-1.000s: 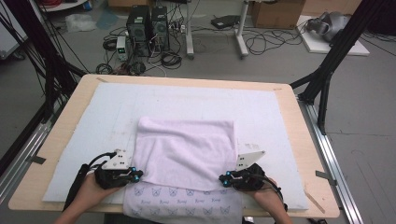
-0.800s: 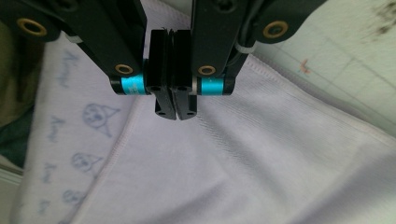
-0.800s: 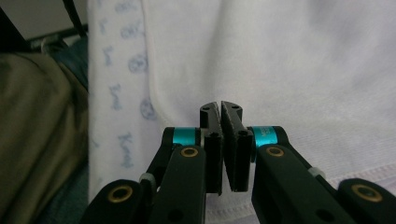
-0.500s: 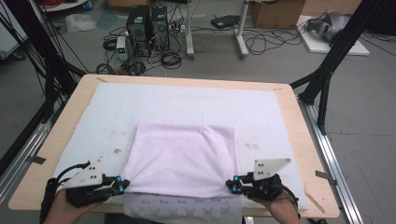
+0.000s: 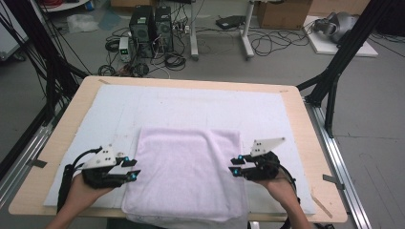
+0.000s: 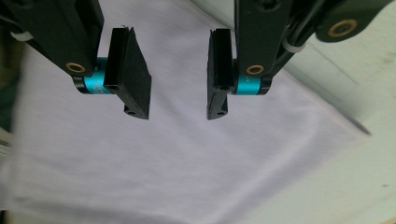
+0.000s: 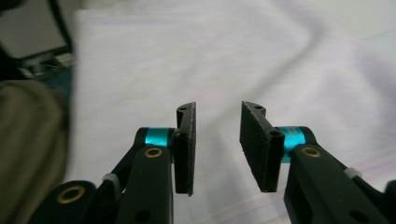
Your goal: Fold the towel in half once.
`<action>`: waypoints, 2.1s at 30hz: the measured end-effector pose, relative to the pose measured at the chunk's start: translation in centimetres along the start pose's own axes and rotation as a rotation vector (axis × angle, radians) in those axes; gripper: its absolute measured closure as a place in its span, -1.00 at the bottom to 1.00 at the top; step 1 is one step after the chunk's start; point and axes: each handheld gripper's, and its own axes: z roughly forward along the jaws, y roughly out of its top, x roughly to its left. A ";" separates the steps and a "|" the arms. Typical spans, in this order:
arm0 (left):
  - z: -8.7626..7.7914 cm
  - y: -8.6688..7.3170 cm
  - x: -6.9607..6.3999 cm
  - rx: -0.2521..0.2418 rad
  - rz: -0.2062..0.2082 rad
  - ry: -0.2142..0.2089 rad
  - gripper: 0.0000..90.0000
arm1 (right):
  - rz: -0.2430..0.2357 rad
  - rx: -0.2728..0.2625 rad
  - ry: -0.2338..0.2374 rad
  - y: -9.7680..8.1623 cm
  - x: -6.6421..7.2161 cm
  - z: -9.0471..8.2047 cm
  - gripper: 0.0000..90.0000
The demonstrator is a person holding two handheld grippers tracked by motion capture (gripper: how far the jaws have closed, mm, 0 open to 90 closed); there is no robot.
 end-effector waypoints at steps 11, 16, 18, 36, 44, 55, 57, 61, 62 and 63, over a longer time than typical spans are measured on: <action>5.5 1.8 8.3 0.010 -0.173 0.109 0.29 | 0.106 0.035 -0.140 2.4 -8.4 2.3 0.07; 7.3 1.2 11.0 0.046 -0.262 0.142 0.11 | 0.144 0.047 -0.188 1.9 -10.8 3.1 -0.09; 8.1 0.8 11.7 0.061 -0.297 0.145 -0.03 | 0.174 0.051 -0.179 1.4 -11.4 3.5 -0.15; 6.1 5.8 13.6 0.036 -0.220 0.244 0.94 | 0.082 0.091 -0.194 5.1 -11.6 5.6 0.94; 2.8 13.5 16.8 -0.028 -0.176 0.376 0.94 | 0.075 -0.001 -0.333 11.0 -13.8 0.8 0.95; 4.1 9.8 18.2 0.047 -0.236 0.397 0.34 | 0.144 0.041 -0.392 10.3 -16.1 1.4 0.29; 4.0 8.2 18.0 0.056 -0.260 0.376 0.28 | 0.154 0.047 -0.376 9.1 -15.6 1.8 0.25; 3.5 5.8 16.6 0.030 -0.259 0.326 0.20 | 0.136 0.126 -0.308 8.1 -14.0 2.9 0.14; 3.4 5.4 16.2 0.023 -0.254 0.315 0.20 | 0.106 0.114 -0.307 8.0 -13.1 3.0 0.15; 3.2 5.0 15.6 0.022 -0.243 0.309 0.19 | 0.093 0.105 -0.290 7.9 -12.4 3.1 0.15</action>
